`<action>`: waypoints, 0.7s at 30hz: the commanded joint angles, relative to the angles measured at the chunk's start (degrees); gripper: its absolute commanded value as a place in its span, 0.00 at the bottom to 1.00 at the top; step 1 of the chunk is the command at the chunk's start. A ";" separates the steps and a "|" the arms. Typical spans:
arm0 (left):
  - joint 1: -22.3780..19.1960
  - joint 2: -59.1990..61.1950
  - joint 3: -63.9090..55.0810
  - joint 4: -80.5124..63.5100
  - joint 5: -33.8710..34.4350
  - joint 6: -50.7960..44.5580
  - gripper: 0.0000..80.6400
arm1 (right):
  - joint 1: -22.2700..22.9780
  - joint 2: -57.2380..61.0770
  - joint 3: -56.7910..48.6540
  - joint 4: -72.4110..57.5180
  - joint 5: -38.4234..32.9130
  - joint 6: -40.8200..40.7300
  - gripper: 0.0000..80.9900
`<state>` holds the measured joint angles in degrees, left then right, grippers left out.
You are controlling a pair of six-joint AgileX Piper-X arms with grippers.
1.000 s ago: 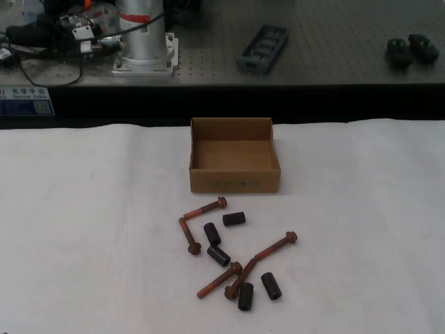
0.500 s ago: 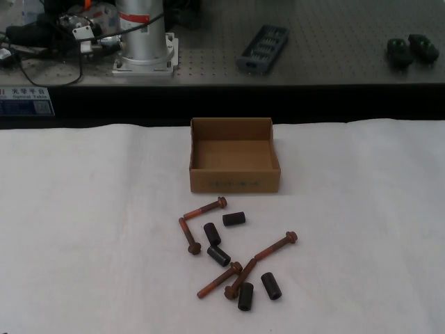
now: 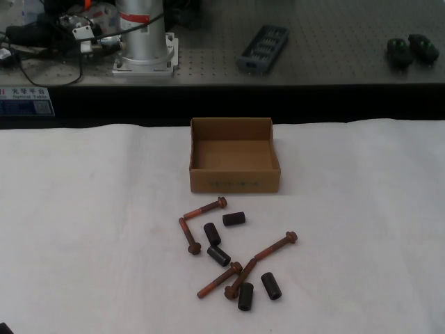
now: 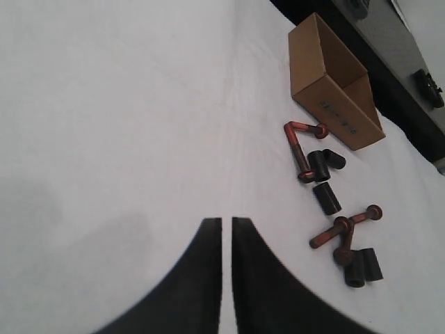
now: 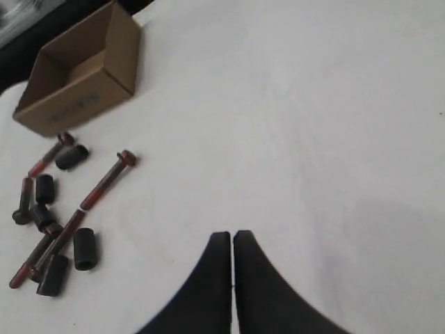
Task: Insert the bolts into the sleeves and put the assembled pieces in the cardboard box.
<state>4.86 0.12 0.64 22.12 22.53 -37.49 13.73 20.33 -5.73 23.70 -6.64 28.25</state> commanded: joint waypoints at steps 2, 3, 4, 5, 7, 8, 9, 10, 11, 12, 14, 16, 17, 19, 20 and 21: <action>-0.19 -0.12 -0.64 -0.84 0.24 -1.46 0.05 | -0.22 11.86 -6.59 -1.45 -5.08 -6.83 0.03; -0.19 -0.12 -0.64 -0.84 0.24 -1.46 0.05 | -0.22 15.47 -8.43 -1.45 -6.61 -8.63 0.03; -0.19 -0.12 -0.64 -0.84 0.24 -1.46 0.05 | -0.22 18.37 -9.93 -1.45 -8.23 -10.30 0.01; -0.19 -0.12 -0.64 -0.82 -0.01 -1.46 0.05 | -0.22 22.01 -11.79 -1.45 -9.58 -11.72 0.04; -0.19 -0.12 -0.64 -0.82 -0.01 -1.46 0.05 | -0.22 29.01 -15.59 -1.45 -11.11 -12.92 0.18; -0.19 -0.12 -0.64 -0.82 -0.01 -1.46 0.05 | -0.22 32.54 -17.49 -1.45 -11.11 -12.84 0.29; -0.19 -0.12 -0.64 -0.82 -0.01 -1.46 0.05 | -0.22 35.92 -19.38 -1.45 -11.12 -12.89 0.39; -0.19 -0.12 -0.64 -0.82 -0.01 -1.46 0.05 | -0.22 39.09 -20.87 -1.45 -11.53 -12.89 0.46; -0.19 -0.12 -0.64 -0.82 -0.01 -1.46 0.05 | -0.22 41.54 -22.74 -1.45 -12.06 -12.89 0.51; -0.19 -0.12 -0.64 -0.82 -0.01 -1.46 0.05 | -0.22 44.28 -24.56 -1.33 -12.87 -12.66 0.53; -0.19 -0.12 -0.64 -0.82 0.22 -1.46 0.05 | 0.00 48.66 -27.73 -1.33 -15.61 -12.54 0.50; -0.19 -0.12 -0.64 -0.82 0.67 -1.46 0.06 | 1.22 52.81 -31.13 -1.33 -17.38 -12.54 0.47; -0.19 -0.12 -0.64 -0.82 1.36 -1.46 0.08 | 1.98 54.60 -32.78 -1.33 -17.64 -12.54 0.47; -0.19 -0.12 -0.64 -0.82 2.78 -1.46 0.17 | 4.49 57.58 -35.76 -1.33 -17.63 -12.54 0.47; -0.19 -0.12 -0.64 -0.82 3.34 -1.46 0.22 | 5.91 58.57 -36.85 -1.33 -17.63 -12.54 0.47; -0.19 -0.12 -0.64 -1.30 3.70 -1.46 0.31 | 7.34 59.66 -38.08 -1.33 -17.51 -12.54 0.47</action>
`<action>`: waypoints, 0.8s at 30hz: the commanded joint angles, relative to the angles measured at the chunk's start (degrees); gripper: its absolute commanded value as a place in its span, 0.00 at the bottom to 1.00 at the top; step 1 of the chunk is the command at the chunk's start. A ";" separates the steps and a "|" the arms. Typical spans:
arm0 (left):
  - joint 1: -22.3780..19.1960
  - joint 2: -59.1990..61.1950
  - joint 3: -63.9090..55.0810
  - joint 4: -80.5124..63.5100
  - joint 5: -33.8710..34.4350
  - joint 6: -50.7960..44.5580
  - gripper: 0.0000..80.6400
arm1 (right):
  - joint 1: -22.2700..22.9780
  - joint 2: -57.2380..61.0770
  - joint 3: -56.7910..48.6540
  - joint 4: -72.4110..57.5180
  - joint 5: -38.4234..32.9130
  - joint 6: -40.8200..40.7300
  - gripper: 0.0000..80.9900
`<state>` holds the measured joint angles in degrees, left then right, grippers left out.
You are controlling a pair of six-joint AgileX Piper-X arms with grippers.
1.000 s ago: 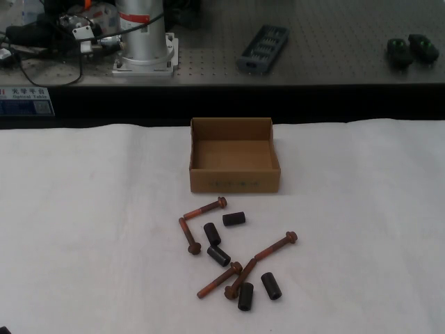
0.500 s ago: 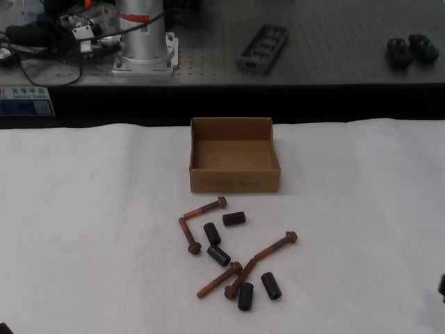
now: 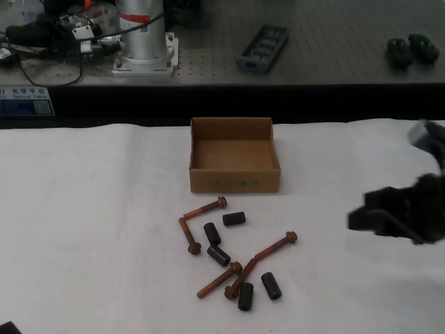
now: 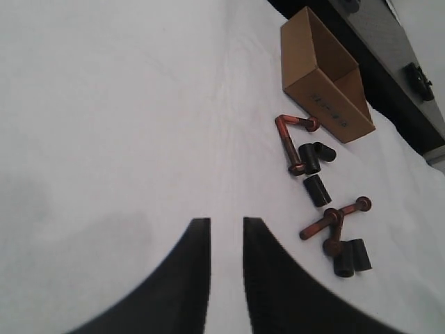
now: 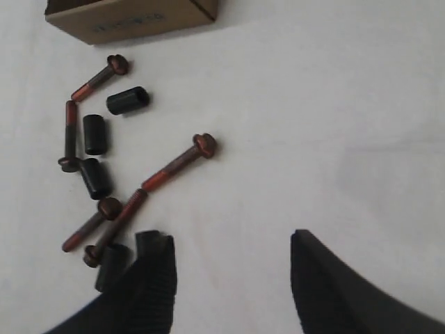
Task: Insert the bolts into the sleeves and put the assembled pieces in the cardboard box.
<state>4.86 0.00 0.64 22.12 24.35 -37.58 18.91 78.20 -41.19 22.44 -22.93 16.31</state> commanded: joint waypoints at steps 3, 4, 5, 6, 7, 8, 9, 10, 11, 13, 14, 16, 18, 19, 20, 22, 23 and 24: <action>-0.19 0.00 -0.64 -3.32 1.80 -1.37 0.50 | 5.93 4.01 -5.10 -0.19 -0.75 -0.60 0.47; -0.19 0.00 -0.64 -4.24 1.80 -1.37 0.55 | 7.12 4.49 -5.57 -0.38 -0.19 -0.60 0.47; -0.19 0.00 -0.64 -4.57 1.80 -1.37 0.61 | 8.24 4.82 -5.72 -0.68 0.30 -0.60 0.47; -0.19 0.00 -0.64 -4.69 1.55 -1.37 0.65 | 9.12 5.03 -5.72 -1.36 0.53 -0.60 0.47; -0.19 0.00 -0.64 -4.67 1.12 -1.37 0.66 | 10.07 5.26 -5.72 -1.82 0.51 -0.60 0.47; -0.19 0.00 -0.64 -4.67 0.29 -1.37 0.66 | 11.00 5.30 -5.72 -2.15 0.51 -0.60 0.47; -0.19 0.00 -0.64 -4.67 0.01 -1.37 0.66 | 11.86 5.38 -5.72 -2.22 0.68 -0.60 0.47; -0.19 0.00 -0.64 -4.67 -0.13 -1.37 0.64 | 12.63 5.37 -5.72 -2.35 1.10 -0.60 0.47; -0.19 0.00 -0.64 -4.67 -0.12 -1.37 0.63 | 13.38 5.37 -5.72 -2.35 1.92 -0.60 0.47; -0.19 0.00 -0.64 -4.67 -0.12 -1.37 0.61 | 14.59 5.60 -5.72 -2.62 3.13 -0.60 0.47; -0.19 0.00 -0.64 -4.67 -0.12 -1.37 0.60 | 15.12 5.78 -5.72 -3.14 3.09 -0.60 0.47; -0.19 0.00 -0.64 -4.67 -0.12 -1.37 0.60 | 16.03 6.56 -5.84 -3.86 3.11 -0.60 0.47; -0.19 0.00 -0.64 -4.67 -0.12 -1.37 0.60 | 16.74 7.89 -6.11 -3.95 3.11 -0.60 0.47; -0.19 0.00 -0.64 -4.67 -0.12 -1.25 0.60 | 17.15 8.75 -6.31 -3.97 3.11 -0.60 0.47; -0.19 0.00 -0.64 -4.67 -0.12 -1.25 0.60 | 17.30 9.70 -6.52 -3.87 3.11 -0.60 0.47; -0.19 0.00 -0.64 -4.67 -0.12 -1.25 0.60 | 17.57 11.49 -7.10 -3.69 3.11 -0.60 0.47; -0.19 0.00 -0.64 -4.67 -0.12 -1.25 0.60 | 17.55 12.60 -7.59 -3.42 3.11 -0.60 0.47; -0.19 0.00 -0.64 -4.67 -0.12 -1.25 0.60 | 17.67 13.51 -8.00 -2.99 3.11 -0.60 0.47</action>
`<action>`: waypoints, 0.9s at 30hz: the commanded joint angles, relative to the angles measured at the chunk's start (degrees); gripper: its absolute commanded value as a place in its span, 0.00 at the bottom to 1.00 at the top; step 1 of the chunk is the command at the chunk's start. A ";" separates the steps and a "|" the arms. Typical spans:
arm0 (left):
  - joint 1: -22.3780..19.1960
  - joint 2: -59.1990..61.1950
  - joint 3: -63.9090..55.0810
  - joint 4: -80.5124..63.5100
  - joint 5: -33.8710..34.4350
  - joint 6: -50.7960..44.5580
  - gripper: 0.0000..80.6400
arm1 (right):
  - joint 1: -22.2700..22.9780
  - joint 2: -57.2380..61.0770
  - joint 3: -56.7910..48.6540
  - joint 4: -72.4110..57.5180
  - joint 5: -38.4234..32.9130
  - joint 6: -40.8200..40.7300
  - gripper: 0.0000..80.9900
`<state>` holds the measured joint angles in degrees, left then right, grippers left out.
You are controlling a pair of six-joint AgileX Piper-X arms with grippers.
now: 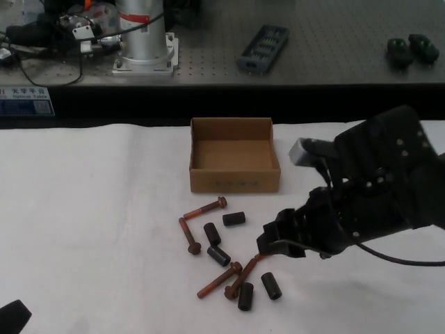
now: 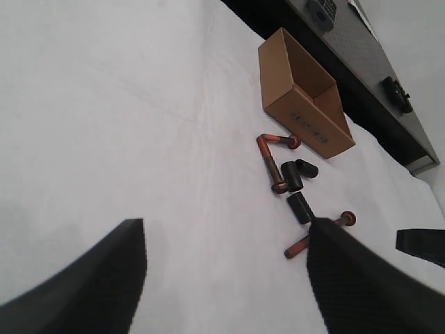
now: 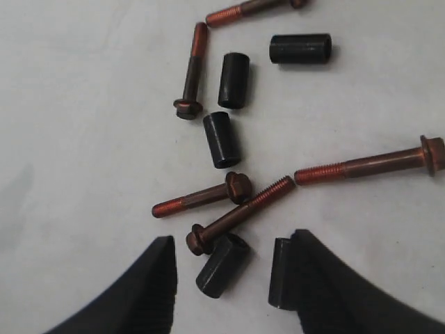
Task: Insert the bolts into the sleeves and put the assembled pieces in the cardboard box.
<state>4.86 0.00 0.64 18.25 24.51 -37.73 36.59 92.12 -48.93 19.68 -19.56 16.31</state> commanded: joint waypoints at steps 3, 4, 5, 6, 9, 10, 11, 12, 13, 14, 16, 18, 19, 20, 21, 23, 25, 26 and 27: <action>-0.19 0.00 -0.64 -0.80 -0.28 -1.10 0.60 | 0.27 2.56 -2.05 2.13 -0.26 -0.60 0.47; -0.19 0.00 -0.64 -0.80 -0.28 -1.10 0.60 | 0.24 3.54 -2.62 3.18 -0.26 -0.82 0.47; -0.19 0.00 -0.64 -0.80 -0.28 -1.10 0.60 | 0.47 4.40 -3.06 4.22 -0.26 -1.11 0.47; -0.19 0.00 -0.64 -0.80 -0.28 -1.10 0.60 | 0.59 5.17 -3.40 5.10 -0.26 -1.78 0.47; -0.19 0.00 -0.64 -0.80 -0.28 -1.10 0.60 | 0.93 6.75 -3.91 6.91 -0.26 -3.51 0.47; -0.19 0.00 -0.64 -0.80 -0.28 -1.10 0.60 | 0.91 7.14 -4.01 7.30 -0.26 -3.51 0.47; -0.19 0.00 -0.64 -0.80 -0.28 -1.10 0.60 | 0.91 7.48 -3.98 7.61 -0.26 -3.51 0.47; -0.19 0.00 -0.64 -0.80 -0.28 -1.10 0.60 | 0.91 7.75 -3.98 8.00 -0.05 -3.51 0.47; -0.19 0.00 -0.64 -0.80 -0.28 -1.10 0.60 | 0.91 7.94 -3.98 8.30 0.24 -3.51 0.47; -0.19 0.00 -0.64 -0.80 -0.28 -1.10 0.60 | 0.91 8.11 -3.98 8.43 0.60 -3.51 0.47; -0.19 0.00 -0.64 -0.80 -0.28 -1.10 0.60 | 0.91 8.42 -3.98 8.42 0.81 -3.51 0.47; -0.19 0.00 -0.64 -0.80 -0.28 -1.10 0.60 | 0.91 8.57 -3.98 8.42 1.02 -3.51 0.47; -0.19 0.00 -0.64 -0.80 -0.28 -1.10 0.60 | 0.91 8.56 -3.98 8.31 1.01 -3.51 0.47; -0.19 0.00 -0.64 -0.80 -0.28 -1.10 0.60 | 0.91 8.56 -3.98 8.31 1.01 -3.97 0.46; -0.19 0.00 -0.64 -0.80 -0.28 -1.10 0.60 | 0.91 8.56 -3.98 8.31 1.01 -4.70 0.46; -0.19 0.00 -0.64 -0.80 -0.28 -1.10 0.60 | 0.91 8.56 -3.98 8.31 1.01 -5.38 0.46; -0.19 0.00 -0.64 -0.80 -0.28 -1.10 0.60 | 0.91 8.56 -3.98 8.31 1.01 -5.72 0.46; -0.19 0.00 -0.64 -0.80 -0.28 -1.10 0.60 | 0.91 8.56 -3.98 8.31 1.01 -5.72 0.46; -0.19 0.00 -0.64 -0.80 -0.28 -1.10 0.60 | 0.91 8.56 -3.98 8.31 1.01 -5.94 0.46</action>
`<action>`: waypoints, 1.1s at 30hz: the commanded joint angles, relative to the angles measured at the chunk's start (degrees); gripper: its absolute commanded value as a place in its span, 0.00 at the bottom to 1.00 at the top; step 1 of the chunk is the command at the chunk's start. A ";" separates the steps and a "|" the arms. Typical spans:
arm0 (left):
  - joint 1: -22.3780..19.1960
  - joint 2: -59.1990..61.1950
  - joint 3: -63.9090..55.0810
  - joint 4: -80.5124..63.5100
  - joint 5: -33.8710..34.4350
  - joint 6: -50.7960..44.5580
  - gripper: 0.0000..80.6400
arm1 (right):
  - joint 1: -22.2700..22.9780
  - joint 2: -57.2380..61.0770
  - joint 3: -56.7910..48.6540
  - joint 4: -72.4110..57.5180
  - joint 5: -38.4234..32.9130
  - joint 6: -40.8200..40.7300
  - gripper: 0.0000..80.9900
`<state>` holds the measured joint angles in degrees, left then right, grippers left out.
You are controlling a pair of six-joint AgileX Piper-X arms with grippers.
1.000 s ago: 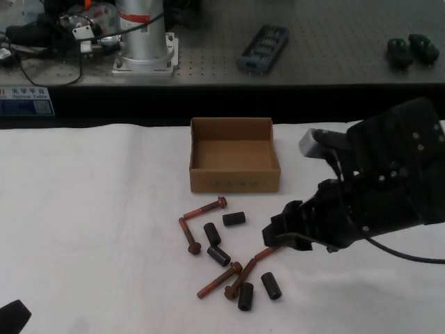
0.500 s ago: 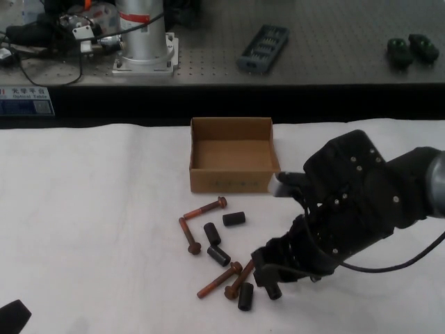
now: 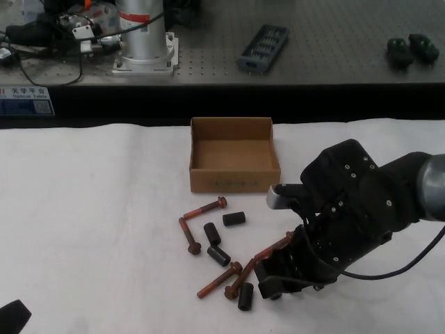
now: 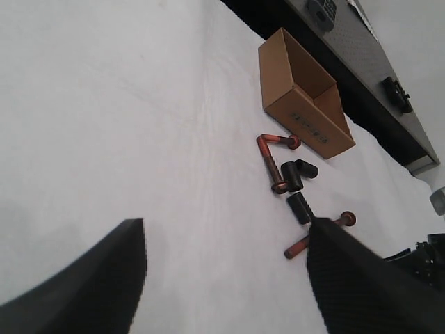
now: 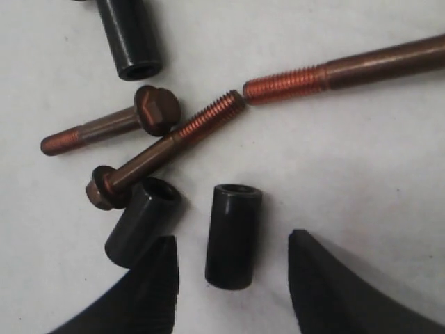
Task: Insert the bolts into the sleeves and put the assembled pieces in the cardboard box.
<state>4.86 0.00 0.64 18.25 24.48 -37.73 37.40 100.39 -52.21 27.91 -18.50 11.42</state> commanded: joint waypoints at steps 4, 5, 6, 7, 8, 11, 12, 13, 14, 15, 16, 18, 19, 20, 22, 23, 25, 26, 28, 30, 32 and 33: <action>-0.19 0.00 -0.64 -0.80 -1.76 -1.10 0.60 | 0.10 0.29 -0.71 0.07 0.96 -2.35 0.46; -0.19 0.00 -0.64 -0.80 -2.47 -1.10 0.60 | 0.10 0.29 -0.71 0.07 1.26 -2.72 0.46; -0.19 0.00 -0.64 -0.80 -3.26 -1.10 0.60 | 0.10 0.29 -0.71 0.07 1.27 -3.15 0.46; -0.19 0.00 -0.64 -0.80 -3.68 -1.10 0.60 | 0.10 0.47 -0.71 0.07 1.26 -3.59 0.46; -0.19 0.00 -0.64 -0.80 -3.73 -1.10 0.60 | 0.10 0.60 -0.82 0.07 1.26 -3.60 0.46; -0.19 0.00 -0.64 -0.80 -3.73 -1.10 0.60 | 0.10 0.99 -0.77 0.16 1.26 -3.58 0.46; -0.19 0.00 -0.64 -0.80 -3.73 -1.10 0.60 | 0.26 1.09 -0.77 0.17 1.26 -3.58 0.46; -0.19 0.00 -0.64 -0.80 -3.73 -1.10 0.60 | 0.47 1.07 -0.77 0.17 1.26 -3.58 0.46; -0.19 0.00 -0.64 -0.80 -3.73 -1.10 0.60 | 0.80 1.07 -0.77 0.17 1.26 -3.58 0.46; -0.19 0.00 -0.64 -0.80 -3.73 -1.10 0.60 | 1.10 1.07 -0.77 0.17 1.26 -3.58 0.46; -0.19 0.00 -0.64 -0.80 -3.73 -1.10 0.60 | 1.55 1.07 -0.77 0.17 1.26 -3.58 0.46; -0.19 0.00 -0.64 -0.80 -3.73 -1.10 0.60 | 2.49 1.07 -0.77 0.17 1.26 -3.77 0.46; -0.19 0.00 -0.64 -0.80 -3.73 -1.10 0.60 | 2.91 1.07 -0.77 0.17 1.39 -3.76 0.46; -0.19 0.00 -0.64 -0.80 -3.73 -1.10 0.60 | 3.34 1.07 -0.77 0.17 1.70 -3.76 0.46; -0.19 0.00 -0.64 -0.80 -3.73 -1.10 0.60 | 3.84 1.41 -0.77 -0.01 2.44 -3.76 0.46; -0.19 0.00 -0.64 -0.80 -3.73 -1.10 0.60 | 3.83 1.67 -0.77 -0.02 2.48 -3.76 0.46; -0.19 0.00 -0.64 -0.80 -3.73 -1.10 0.60 | 3.87 2.44 -0.89 -0.02 2.49 -3.76 0.46; -0.19 0.00 -0.64 -0.80 -3.73 -1.10 0.60 | 3.87 2.94 -0.86 0.11 2.49 -3.76 0.46; -0.19 0.00 -0.64 -0.80 -3.73 -1.10 0.60 | 3.87 3.77 -0.86 0.11 2.72 -3.76 0.46; -0.19 0.00 -0.64 -0.80 -3.73 -1.10 0.60 | 3.87 4.11 -0.86 0.22 3.86 -3.76 0.43; -0.19 0.00 -0.64 -0.80 -3.73 -1.10 0.60 | 3.87 4.09 -0.86 0.23 4.00 -3.76 0.38; -0.19 0.00 -0.64 -0.80 -3.73 -1.10 0.60 | 3.87 4.09 -0.86 0.12 4.00 -3.76 0.34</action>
<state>4.86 0.00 0.64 18.25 21.01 -37.73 41.08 102.28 -53.37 27.96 -14.36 8.33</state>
